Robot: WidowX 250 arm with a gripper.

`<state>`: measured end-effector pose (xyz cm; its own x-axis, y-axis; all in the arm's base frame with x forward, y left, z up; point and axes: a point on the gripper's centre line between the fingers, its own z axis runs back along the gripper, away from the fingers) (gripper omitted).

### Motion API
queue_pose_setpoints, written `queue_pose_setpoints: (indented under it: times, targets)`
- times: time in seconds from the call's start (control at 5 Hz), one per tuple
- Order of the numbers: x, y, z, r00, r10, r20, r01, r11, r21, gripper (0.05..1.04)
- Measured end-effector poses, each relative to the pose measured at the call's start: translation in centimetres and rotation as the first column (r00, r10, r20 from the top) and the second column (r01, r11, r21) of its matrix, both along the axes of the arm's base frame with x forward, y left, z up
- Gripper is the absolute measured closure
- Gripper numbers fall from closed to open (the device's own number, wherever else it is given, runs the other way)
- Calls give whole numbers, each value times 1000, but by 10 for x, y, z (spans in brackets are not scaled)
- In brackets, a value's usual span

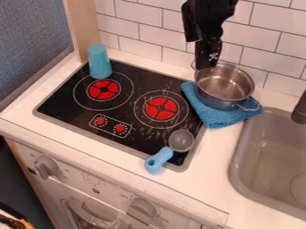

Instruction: Moved the blue spoon on top of between two burners

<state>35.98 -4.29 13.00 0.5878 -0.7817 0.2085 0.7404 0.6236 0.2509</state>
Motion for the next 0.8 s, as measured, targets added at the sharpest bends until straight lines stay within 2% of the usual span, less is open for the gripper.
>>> queue_pose_setpoints:
  times: [0.2, 0.4, 0.8]
  targets:
    - [-3, 0, -11, 1000, 7, -29, -7, 1000, 1, 82]
    - [-22, 2, -27, 996, 76, -54, -77, 997, -17, 82]
    - [-54, -4, -28, 974, 224, -45, -226, 973, -43, 82]
